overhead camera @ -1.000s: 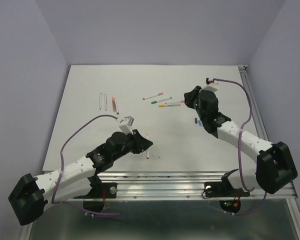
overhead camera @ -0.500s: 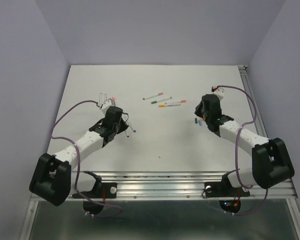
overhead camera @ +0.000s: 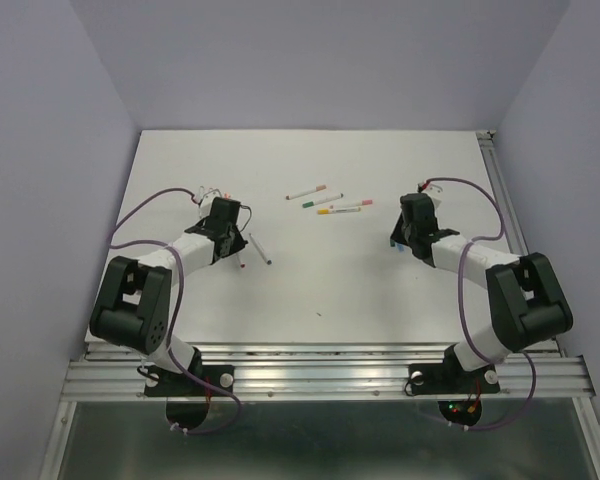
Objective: Open the pen caps
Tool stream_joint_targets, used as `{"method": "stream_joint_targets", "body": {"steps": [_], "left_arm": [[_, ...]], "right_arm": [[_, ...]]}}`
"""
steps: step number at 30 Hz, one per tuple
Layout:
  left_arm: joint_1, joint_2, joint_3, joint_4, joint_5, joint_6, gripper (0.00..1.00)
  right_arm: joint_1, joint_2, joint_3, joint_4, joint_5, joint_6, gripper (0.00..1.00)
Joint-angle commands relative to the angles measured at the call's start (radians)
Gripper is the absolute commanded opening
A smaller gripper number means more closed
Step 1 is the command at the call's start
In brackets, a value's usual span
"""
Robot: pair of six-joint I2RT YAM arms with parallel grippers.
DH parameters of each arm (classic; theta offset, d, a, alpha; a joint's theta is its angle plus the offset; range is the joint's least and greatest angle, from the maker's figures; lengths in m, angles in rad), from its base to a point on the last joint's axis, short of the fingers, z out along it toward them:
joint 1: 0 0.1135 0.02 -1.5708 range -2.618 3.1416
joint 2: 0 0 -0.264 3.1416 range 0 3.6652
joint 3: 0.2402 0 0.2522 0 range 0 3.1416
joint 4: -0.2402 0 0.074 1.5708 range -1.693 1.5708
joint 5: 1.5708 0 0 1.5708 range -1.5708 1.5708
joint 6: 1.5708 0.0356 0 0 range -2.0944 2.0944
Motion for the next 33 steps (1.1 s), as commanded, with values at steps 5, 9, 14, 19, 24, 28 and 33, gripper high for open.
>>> {"method": "stream_joint_targets", "body": {"steps": [5,9,14,19,24,28,33], "left_arm": [[0.002,0.028,0.054,0.008,-0.006,0.040,0.25],[0.002,0.027,0.059,0.003,-0.002,0.046,0.35],[0.002,0.007,0.059,-0.003,0.015,0.060,0.46],[0.002,-0.027,0.060,-0.004,0.032,0.069,0.53],[0.002,-0.074,0.066,0.017,0.093,0.104,0.68],[0.002,-0.111,0.074,0.048,0.144,0.140,0.80],[0.002,-0.129,0.114,0.121,0.280,0.239,0.99]], "right_arm": [[-0.012,0.050,0.072,0.005,0.006,-0.001,0.16],[-0.012,0.064,0.077,0.002,-0.011,0.014,0.19],[-0.014,0.070,0.077,-0.003,-0.015,0.021,0.23],[-0.015,0.072,0.083,-0.012,-0.012,0.024,0.27],[-0.014,0.076,0.086,-0.023,-0.008,0.027,0.29],[-0.014,0.063,0.091,-0.029,-0.021,0.031,0.39],[-0.015,-0.008,0.098,-0.059,-0.054,0.025,0.67]]}}
